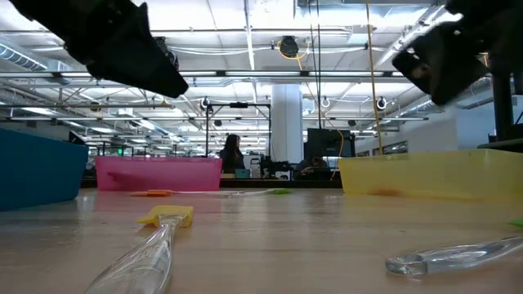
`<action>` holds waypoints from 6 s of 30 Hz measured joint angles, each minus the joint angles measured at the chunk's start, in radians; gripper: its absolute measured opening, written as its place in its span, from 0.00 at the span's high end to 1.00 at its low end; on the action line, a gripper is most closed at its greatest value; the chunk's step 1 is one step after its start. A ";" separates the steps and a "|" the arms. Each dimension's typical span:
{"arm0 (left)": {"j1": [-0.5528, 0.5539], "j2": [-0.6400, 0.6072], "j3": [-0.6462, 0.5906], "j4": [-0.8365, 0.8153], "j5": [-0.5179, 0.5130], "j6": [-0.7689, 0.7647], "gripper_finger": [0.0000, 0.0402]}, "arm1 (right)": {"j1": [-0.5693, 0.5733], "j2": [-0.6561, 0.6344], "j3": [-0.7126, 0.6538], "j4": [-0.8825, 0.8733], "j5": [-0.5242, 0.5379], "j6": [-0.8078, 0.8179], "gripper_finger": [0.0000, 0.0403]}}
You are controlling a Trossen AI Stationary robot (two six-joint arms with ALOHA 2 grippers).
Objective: Pick & Place Kitchen Items
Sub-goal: Put the bottom green spatula into the yellow bin, then put the yellow spatula into the yellow bin
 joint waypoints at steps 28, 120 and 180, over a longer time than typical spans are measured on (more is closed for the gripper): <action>0.061 0.000 0.000 0.049 0.135 -0.022 0.64 | 0.087 0.180 -0.111 0.110 0.023 0.067 0.61; 0.058 0.000 0.000 0.071 0.138 0.077 0.64 | -0.220 -0.699 -0.420 -0.316 0.930 0.240 1.00; 0.063 0.004 0.000 0.071 0.139 0.142 0.64 | -0.298 -0.768 -0.621 0.500 0.399 -0.244 0.61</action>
